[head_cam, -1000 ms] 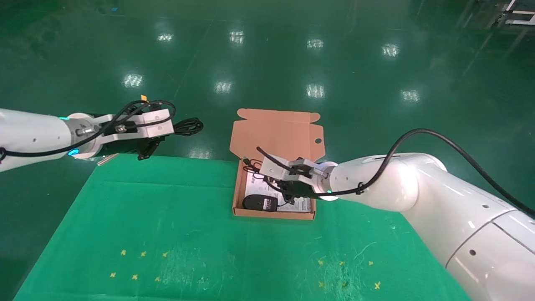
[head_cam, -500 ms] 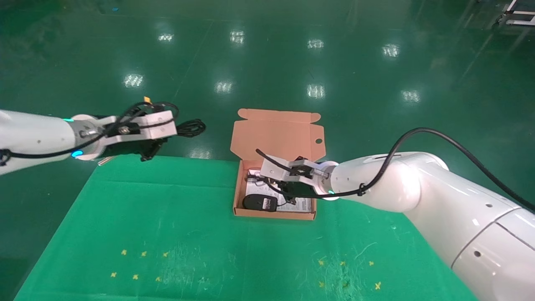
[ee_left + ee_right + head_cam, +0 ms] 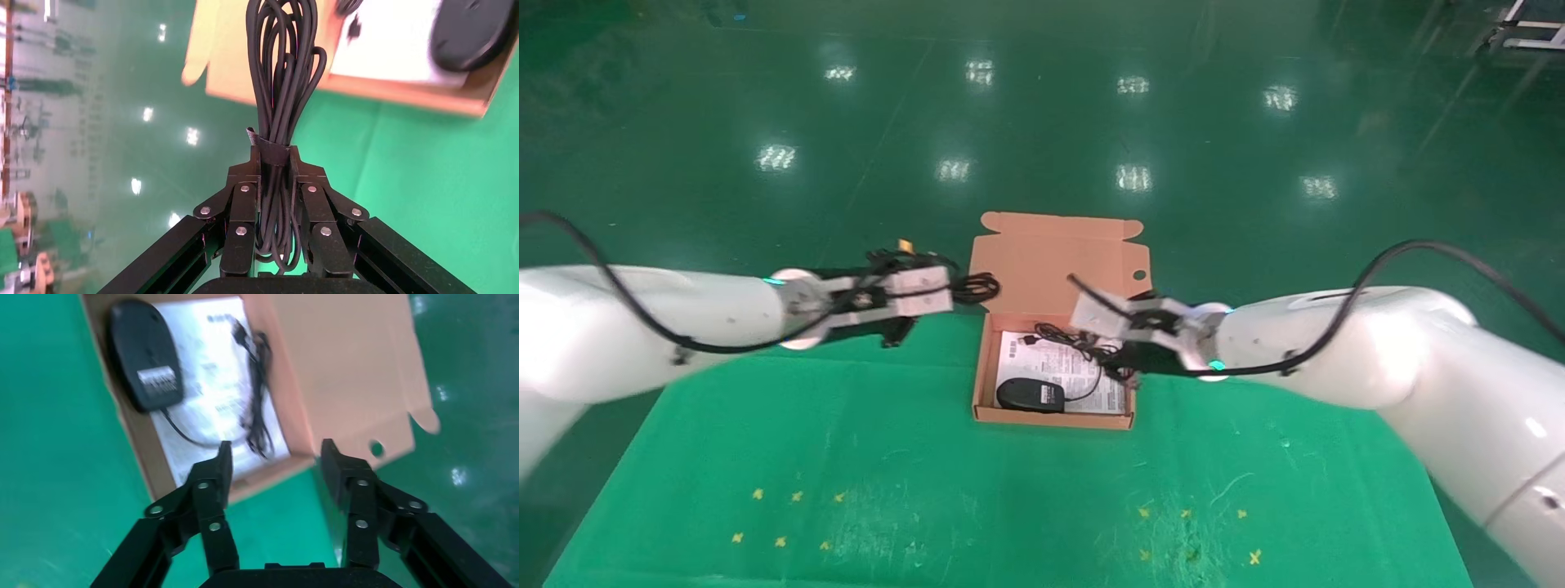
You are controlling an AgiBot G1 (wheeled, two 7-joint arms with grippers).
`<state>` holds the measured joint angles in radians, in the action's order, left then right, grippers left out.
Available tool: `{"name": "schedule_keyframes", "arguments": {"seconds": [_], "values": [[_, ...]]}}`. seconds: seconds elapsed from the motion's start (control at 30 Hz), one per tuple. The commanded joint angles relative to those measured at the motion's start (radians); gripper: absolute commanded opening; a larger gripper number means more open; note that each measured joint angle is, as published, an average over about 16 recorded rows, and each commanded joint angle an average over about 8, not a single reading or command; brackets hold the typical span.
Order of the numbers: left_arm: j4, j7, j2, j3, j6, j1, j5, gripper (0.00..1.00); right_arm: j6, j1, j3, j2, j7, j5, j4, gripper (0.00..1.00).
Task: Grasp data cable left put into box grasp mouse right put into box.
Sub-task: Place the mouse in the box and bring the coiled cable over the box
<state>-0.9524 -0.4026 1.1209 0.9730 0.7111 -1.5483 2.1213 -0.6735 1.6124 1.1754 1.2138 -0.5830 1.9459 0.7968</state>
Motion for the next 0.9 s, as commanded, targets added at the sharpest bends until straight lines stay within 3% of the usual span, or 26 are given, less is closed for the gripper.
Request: {"name": "schedule_keyframes", "arguments": {"seconds": [0.03, 0.4, 0.6, 0.83, 0.87, 0.9], "values": [[0.035, 0.031, 0.033, 0.007, -0.035, 0.014, -0.008, 0.00, -0.003, 0.004, -0.002, -0.026, -0.010, 0.005, 0.016, 1.00], [0.299, 0.311, 0.227, 0.032, -0.172, 0.046, -0.174, 0.00, -0.031, 0.032, -0.019, -0.195, -0.100, 0.062, 0.161, 1.00], [0.320, 0.432, 0.247, 0.078, -0.202, 0.066, -0.300, 0.00, -0.043, 0.036, -0.028, -0.265, -0.146, 0.090, 0.236, 1.00], [0.320, 0.494, 0.250, 0.145, -0.227, 0.071, -0.406, 0.00, -0.053, 0.038, -0.034, -0.315, -0.180, 0.112, 0.297, 1.00], [0.321, 0.499, 0.250, 0.155, -0.229, 0.070, -0.418, 0.02, -0.053, 0.038, -0.035, -0.320, -0.184, 0.115, 0.304, 1.00], [0.323, 0.502, 0.251, 0.164, -0.229, 0.069, -0.430, 0.12, -0.053, 0.038, -0.036, -0.324, -0.187, 0.117, 0.310, 1.00]]}}
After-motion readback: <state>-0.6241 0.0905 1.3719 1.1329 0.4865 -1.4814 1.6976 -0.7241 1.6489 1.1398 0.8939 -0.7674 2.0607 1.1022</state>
